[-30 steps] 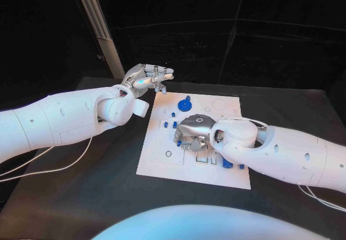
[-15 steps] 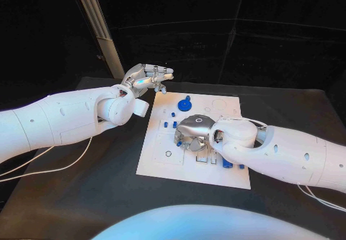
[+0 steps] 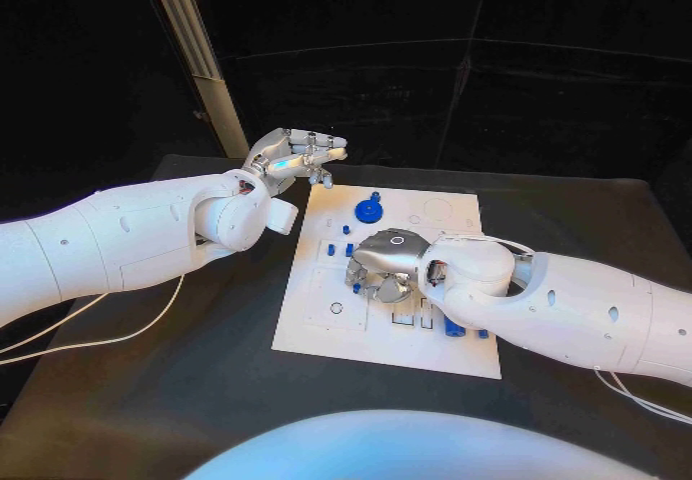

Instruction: Assemble the parts on the task board

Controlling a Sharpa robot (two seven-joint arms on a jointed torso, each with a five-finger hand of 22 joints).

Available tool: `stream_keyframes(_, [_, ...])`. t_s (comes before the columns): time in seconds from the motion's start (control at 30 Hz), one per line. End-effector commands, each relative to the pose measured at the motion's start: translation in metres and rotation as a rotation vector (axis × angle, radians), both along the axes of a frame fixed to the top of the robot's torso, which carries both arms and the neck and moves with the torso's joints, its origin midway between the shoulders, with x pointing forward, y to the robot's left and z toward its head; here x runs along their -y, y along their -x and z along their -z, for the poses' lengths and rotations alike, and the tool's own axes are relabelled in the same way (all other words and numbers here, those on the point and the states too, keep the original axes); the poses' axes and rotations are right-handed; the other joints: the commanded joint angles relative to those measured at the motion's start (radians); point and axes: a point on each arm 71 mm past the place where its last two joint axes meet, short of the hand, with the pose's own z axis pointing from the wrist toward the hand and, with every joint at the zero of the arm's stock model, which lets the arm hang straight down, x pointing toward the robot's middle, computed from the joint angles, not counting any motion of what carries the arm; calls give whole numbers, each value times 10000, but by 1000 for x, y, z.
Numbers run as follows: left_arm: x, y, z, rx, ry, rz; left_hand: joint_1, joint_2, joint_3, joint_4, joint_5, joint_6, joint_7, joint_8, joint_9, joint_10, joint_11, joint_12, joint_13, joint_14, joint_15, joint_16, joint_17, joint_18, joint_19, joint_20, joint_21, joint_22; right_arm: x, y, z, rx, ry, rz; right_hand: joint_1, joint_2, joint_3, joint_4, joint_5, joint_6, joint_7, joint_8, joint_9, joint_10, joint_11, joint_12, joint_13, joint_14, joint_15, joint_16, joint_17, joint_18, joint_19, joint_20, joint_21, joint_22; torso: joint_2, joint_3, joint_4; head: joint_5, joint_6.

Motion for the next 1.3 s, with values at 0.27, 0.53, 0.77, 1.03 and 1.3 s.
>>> stream_keyframes(0.27, [1, 0, -1, -18, 89, 115, 26, 78, 70, 12, 35, 79, -8, 60, 9, 48, 1, 48, -18, -80, -15, -75, -44, 63, -55, -17, -33, -27, 0, 0, -2, 48, -92, 50, -155, -43, -12, -28, -6, -151, 36, -14, 3, -311, 67, -210, -80, 141, 1, -87, -200, -135, -53, 57, -75, -127, -7, 0, -5, -11, -6])
stream_keyframes(0.53, [-1, 0, -1, -22, 83, 94, 32, 86, 82, 7, 36, 81, -9, 63, 8, 44, 0, 53, -21, -80, -16, -75, -46, 63, -52, -18, -39, -31, 18, 3, -9, 393, -539, 379, -230, -147, -53, -33, 13, -228, 102, -14, 6, -703, 177, -457, -110, 102, 86, -174, -356, -112, -130, 127, -165, -263, -23, 1, -26, -71, 56])
stream_keyframes(0.77, [-3, 0, -1, -19, 72, 54, 32, 86, 82, 7, 36, 81, -9, 63, 8, 44, 0, 53, -21, -80, -16, -75, -46, 63, -52, -18, -39, -31, 50, 1, -31, 843, -1130, 1121, -380, -258, -196, 35, -26, -215, 148, 10, 18, -849, 227, -522, -102, 69, 131, -256, -500, -103, -162, 184, -207, -319, -22, 0, -23, -222, 198])
stream_keyframes(1.03, [-3, 1, -1, -14, 78, 58, 32, 86, 82, 7, 36, 81, -9, 63, 8, 44, 0, 53, -21, -80, -16, -75, -46, 63, -52, -18, -39, -31, 87, -15, -53, 865, -1278, 2340, -478, -349, -468, 110, -88, -299, 215, -15, 7, -1180, 300, -590, -114, -9, 200, -477, -838, -67, -261, 267, -361, -539, -30, -1, -30, -402, 408])
stream_keyframes(1.3, [-3, 1, -1, -17, 83, 73, 40, 84, 91, -3, 35, 82, -10, 66, 7, 40, -1, 58, -24, -88, -17, -86, -70, 63, -50, -19, -46, -37, 117, -26, -52, 991, -87, 3297, -482, -477, -1268, 229, -144, -601, 276, -40, -6, -1669, 379, -571, -106, -23, 287, -618, -1109, -11, -405, 358, -613, -890, -22, -11, -25, -515, 510])
